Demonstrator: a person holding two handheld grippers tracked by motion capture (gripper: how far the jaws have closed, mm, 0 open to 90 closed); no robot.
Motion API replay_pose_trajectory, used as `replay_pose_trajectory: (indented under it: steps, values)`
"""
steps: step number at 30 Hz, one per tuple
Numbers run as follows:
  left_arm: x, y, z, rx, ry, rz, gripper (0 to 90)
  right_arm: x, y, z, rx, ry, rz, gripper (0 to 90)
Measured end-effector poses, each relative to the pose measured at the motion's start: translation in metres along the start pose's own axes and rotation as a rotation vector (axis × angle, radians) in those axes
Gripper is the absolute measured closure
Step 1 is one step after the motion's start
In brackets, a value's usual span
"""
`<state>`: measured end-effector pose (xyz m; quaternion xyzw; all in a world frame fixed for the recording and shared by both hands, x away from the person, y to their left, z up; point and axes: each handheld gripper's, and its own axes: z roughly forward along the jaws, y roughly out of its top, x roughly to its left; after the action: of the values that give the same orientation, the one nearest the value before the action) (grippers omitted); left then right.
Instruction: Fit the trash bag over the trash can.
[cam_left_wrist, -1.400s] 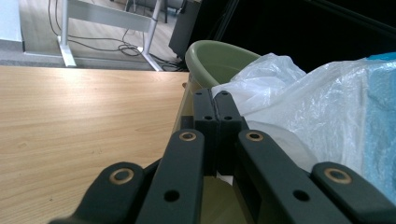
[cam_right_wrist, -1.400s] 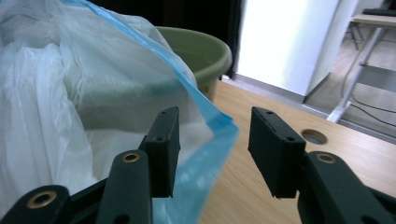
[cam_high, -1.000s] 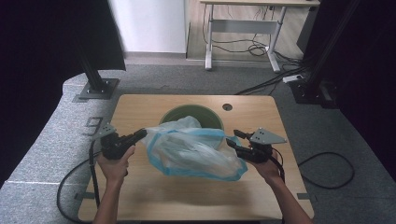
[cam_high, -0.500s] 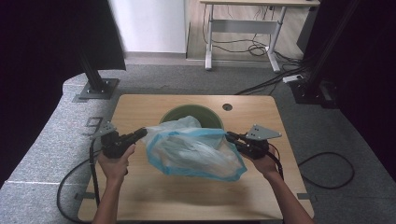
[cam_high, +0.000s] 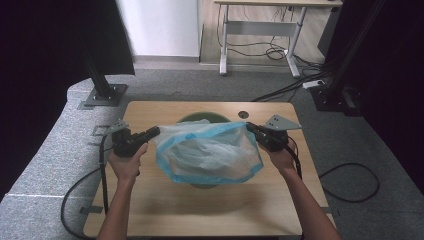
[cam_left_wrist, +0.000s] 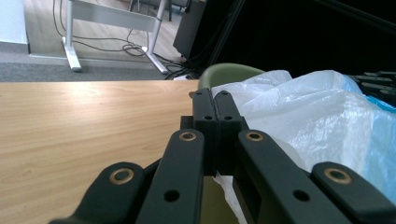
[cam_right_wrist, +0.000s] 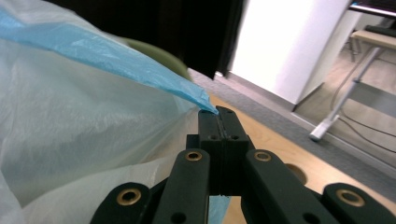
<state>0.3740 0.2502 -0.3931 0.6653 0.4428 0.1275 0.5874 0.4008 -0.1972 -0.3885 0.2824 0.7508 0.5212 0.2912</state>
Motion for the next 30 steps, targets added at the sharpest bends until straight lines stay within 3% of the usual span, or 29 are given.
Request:
replay_pose_trajectory:
  steps: [5,14,19,30]
  values:
    - [0.007,0.003,0.010,-0.008,0.005,-0.020,90.0,-0.006,0.007,0.017,0.027,-0.046,-0.012,88.7]
    - [0.010,0.006,0.027,0.036,0.031,-0.016,90.0,-0.024,0.001,0.046,0.051,-0.071,0.063,88.7]
    - [0.013,0.003,0.032,0.046,0.031,-0.035,90.0,-0.022,-0.006,0.060,0.088,-0.081,0.062,88.7]
    - [0.025,-0.011,0.050,0.112,0.055,-0.060,90.0,-0.019,-0.023,0.069,0.131,-0.063,0.078,88.6]
